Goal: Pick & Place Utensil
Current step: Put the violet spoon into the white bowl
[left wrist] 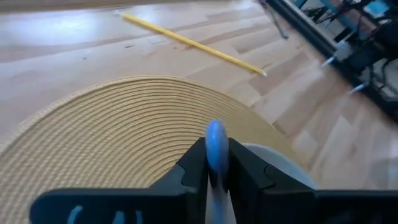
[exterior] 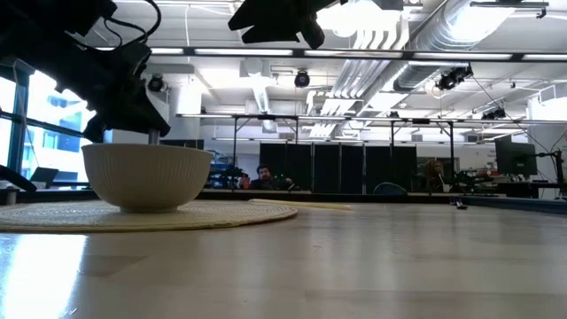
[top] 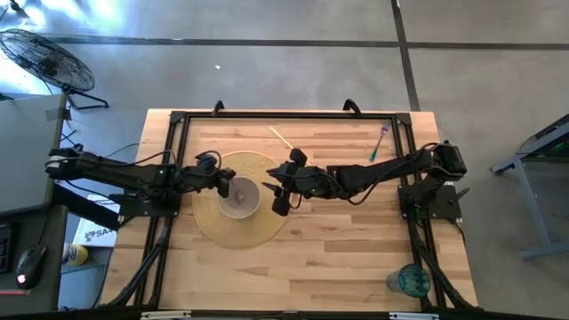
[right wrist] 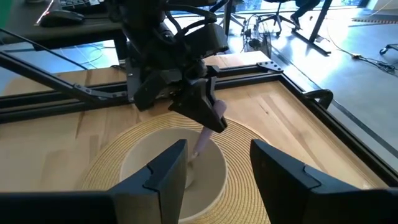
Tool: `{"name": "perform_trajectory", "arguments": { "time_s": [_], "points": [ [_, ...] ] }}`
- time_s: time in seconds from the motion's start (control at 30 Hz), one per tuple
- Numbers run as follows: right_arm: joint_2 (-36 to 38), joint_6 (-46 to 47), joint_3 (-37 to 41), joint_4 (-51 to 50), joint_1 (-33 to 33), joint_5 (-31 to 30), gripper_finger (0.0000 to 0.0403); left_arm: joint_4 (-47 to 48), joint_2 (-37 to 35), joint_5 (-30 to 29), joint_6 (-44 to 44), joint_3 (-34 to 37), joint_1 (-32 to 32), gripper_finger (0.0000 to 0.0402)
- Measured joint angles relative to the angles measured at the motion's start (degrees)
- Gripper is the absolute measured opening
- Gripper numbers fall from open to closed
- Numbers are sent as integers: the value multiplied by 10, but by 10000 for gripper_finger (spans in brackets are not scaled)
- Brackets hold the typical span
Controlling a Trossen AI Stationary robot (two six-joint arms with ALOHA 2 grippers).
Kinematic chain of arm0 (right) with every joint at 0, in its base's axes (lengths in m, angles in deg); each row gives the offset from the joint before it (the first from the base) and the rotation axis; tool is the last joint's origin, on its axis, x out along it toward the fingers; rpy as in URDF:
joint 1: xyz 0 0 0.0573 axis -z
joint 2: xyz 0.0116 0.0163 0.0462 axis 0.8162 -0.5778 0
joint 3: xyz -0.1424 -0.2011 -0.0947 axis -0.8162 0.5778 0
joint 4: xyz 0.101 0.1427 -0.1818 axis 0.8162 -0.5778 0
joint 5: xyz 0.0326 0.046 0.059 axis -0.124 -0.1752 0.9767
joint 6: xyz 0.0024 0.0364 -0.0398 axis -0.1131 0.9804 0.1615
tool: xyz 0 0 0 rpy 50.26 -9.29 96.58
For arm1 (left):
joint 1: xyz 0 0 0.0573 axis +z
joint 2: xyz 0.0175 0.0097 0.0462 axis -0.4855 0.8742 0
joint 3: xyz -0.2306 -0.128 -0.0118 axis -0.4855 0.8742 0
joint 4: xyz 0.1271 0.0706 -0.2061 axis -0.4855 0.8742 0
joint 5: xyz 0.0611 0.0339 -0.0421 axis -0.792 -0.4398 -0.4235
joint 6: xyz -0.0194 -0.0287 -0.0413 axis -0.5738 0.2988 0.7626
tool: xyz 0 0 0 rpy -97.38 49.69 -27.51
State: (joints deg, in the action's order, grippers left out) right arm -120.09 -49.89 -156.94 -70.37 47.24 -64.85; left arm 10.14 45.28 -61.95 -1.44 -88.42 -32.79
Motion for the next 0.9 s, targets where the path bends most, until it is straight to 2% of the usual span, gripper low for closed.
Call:
{"name": "perform_trajectory", "arguments": {
  "time_s": [0.27, 0.67, 0.9],
  "points": [
    [0, 0, 0, -4, 0, 0, 169, 14, 1, -2, -33, 2, 0, 92],
    [0, 0, 0, -15, 0, 0, 170, 12, 1, -3, -64, 2, 0, 97],
    [0, 0, 0, -25, 0, 0, 169, 47, -2, 2, -75, 1, 0, 97]
  ]
}}
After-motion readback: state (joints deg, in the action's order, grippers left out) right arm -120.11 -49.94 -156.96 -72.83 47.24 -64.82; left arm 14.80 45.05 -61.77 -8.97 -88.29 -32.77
